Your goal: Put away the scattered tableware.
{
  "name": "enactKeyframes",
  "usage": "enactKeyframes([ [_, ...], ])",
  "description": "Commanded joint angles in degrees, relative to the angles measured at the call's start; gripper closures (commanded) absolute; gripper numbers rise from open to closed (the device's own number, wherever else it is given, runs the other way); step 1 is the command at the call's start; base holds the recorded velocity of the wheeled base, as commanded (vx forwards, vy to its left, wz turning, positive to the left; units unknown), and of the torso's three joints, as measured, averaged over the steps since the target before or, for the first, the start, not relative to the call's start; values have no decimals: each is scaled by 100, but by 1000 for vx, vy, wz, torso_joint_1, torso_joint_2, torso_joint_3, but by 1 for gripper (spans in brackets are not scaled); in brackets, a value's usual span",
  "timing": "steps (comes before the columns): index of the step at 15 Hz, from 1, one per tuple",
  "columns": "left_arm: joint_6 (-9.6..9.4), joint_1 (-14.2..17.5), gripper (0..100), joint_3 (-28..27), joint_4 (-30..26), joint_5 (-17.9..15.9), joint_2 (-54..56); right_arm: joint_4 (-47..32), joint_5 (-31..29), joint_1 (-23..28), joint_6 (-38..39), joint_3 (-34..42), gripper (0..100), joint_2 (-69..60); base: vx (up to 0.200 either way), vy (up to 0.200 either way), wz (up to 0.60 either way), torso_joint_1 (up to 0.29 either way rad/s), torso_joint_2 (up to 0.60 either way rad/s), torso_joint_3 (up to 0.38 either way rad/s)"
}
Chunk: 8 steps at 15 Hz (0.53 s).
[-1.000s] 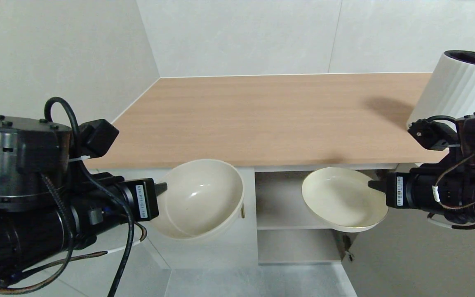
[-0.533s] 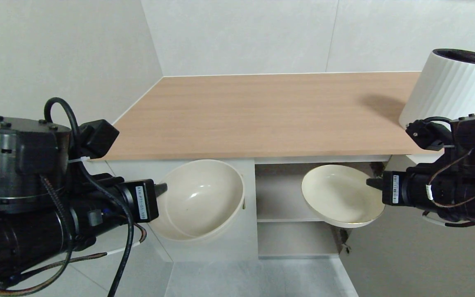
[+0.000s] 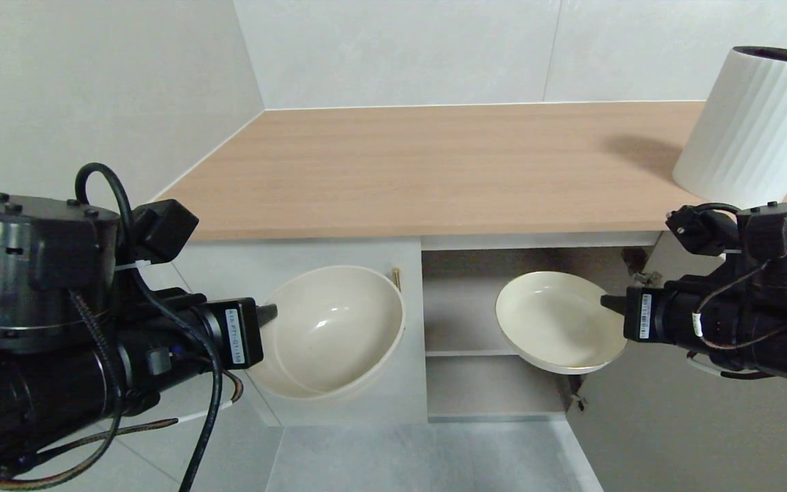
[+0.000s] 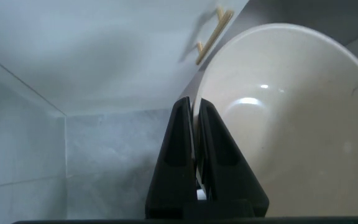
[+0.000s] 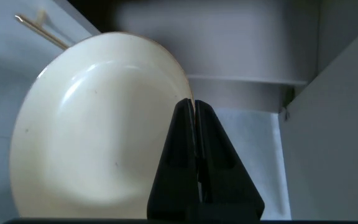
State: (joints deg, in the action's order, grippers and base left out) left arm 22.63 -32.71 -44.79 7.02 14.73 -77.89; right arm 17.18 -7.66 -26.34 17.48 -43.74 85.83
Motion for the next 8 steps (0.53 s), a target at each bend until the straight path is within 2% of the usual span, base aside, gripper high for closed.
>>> enactKeyframes([
  [1,-4,1,100,-4,10,4,-16,5,-8,-2,1,15,100,56,0,0,0,-178,471,286],
  [8,-4,1,100,-4,10,4,-25,14,-8,-2,-8,50,100,127,0,0,0,-162,459,292],
])
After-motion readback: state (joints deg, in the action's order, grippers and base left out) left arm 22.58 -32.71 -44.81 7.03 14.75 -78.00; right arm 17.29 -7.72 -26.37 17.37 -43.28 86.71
